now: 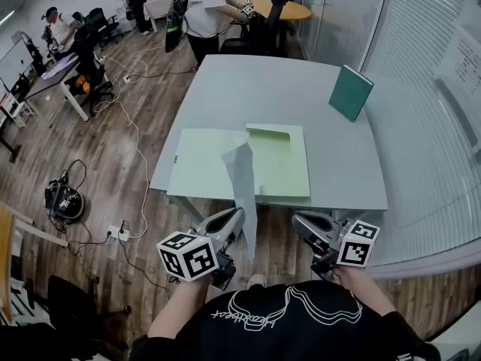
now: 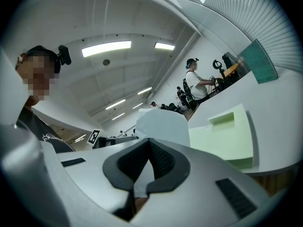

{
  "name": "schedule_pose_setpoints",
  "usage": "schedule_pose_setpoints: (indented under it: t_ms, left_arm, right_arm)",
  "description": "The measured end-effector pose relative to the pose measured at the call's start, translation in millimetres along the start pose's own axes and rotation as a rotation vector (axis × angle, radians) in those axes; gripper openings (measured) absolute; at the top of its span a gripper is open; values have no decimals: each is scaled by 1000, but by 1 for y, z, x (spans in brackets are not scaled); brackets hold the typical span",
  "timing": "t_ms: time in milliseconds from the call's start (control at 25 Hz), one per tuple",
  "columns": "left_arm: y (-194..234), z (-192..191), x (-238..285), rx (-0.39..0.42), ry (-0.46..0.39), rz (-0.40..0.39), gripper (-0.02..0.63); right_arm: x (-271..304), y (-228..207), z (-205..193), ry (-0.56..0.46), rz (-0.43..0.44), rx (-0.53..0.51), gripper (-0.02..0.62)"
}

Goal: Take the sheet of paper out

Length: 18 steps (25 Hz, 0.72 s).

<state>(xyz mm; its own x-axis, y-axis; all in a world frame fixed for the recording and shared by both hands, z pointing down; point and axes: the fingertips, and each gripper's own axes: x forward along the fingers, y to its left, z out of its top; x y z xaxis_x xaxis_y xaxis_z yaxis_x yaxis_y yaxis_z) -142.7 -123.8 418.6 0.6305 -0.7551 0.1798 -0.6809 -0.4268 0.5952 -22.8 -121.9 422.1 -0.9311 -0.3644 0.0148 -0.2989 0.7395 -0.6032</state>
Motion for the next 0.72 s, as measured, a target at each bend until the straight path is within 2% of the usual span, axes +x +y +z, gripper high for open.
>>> schedule_pose_setpoints:
  t_ms: [120, 280, 720]
  left_arm:
    - [-16, -7, -2, 1, -4, 23, 14]
    - [-44, -10, -10, 1, -40, 51, 14]
    - [-115, -43, -37, 14, -86, 88, 14]
  right_arm:
    - [-21, 10, 1, 6, 14, -7, 8]
    - [-44, 30, 2, 31, 43, -69, 8]
    - [-111, 72, -12, 2, 81, -77, 8]
